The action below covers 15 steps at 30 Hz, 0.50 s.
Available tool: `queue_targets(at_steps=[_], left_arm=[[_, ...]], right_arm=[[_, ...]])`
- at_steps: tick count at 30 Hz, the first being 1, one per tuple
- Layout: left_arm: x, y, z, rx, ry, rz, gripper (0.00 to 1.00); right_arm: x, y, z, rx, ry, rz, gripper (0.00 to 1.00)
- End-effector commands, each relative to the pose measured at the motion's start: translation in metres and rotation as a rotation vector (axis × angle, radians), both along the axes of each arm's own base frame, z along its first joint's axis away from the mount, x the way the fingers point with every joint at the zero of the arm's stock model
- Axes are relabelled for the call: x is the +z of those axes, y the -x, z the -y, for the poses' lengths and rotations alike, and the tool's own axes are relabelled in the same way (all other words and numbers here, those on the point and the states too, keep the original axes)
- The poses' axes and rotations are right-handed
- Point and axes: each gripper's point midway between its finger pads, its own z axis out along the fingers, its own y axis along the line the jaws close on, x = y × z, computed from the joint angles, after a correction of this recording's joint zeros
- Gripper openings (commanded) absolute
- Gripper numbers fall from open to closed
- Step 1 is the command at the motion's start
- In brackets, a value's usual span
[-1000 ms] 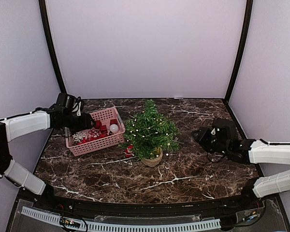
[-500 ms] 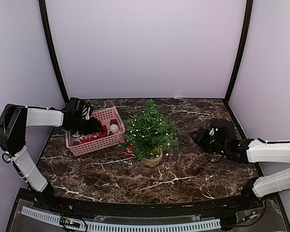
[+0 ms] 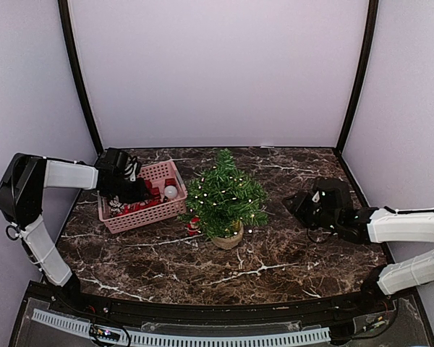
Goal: Decorate the small christmas tree
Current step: Pick up the ornament cane from the bin.
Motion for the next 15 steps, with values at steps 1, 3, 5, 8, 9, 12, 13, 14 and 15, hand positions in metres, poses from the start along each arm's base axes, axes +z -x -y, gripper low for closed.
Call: queue_targets(at_steps=[1, 3, 5, 8, 9, 12, 13, 14, 15], left_arm=[[0.009, -0.001, -0.002, -0.002, -0.004, 0.025, 0.11], [0.018, -0.001, -0.005, 0.008, -0.007, 0.052, 0.02], [0.033, -0.001, -0.007, 0.014, -0.008, 0.091, 0.00], [0.062, 0.004, -0.009, 0.012, -0.002, 0.172, 0.00], [0.067, 0.006, -0.010, 0.009, -0.002, 0.186, 0.00], [0.094, 0.017, -0.011, -0.011, 0.009, 0.256, 0.00], [0.096, 0.020, -0.011, -0.019, 0.007, 0.260, 0.00], [0.105, 0.023, -0.011, -0.023, 0.012, 0.277, 0.00], [0.105, 0.027, -0.012, -0.029, 0.007, 0.269, 0.00]], right_arm=[[0.011, -0.006, -0.001, -0.012, -0.029, 0.033, 0.48], [0.012, -0.006, 0.000, -0.015, -0.028, 0.035, 0.48], [0.014, -0.006, 0.001, -0.020, -0.025, 0.039, 0.48], [0.016, -0.006, 0.003, -0.025, -0.016, 0.046, 0.48], [0.017, -0.007, 0.004, -0.028, -0.014, 0.049, 0.48], [0.018, -0.007, 0.006, -0.032, -0.010, 0.053, 0.48], [0.018, -0.007, 0.006, -0.032, -0.009, 0.053, 0.48], [0.018, -0.007, 0.006, -0.032, -0.009, 0.053, 0.48], [0.018, -0.007, 0.006, -0.031, -0.009, 0.054, 0.48]])
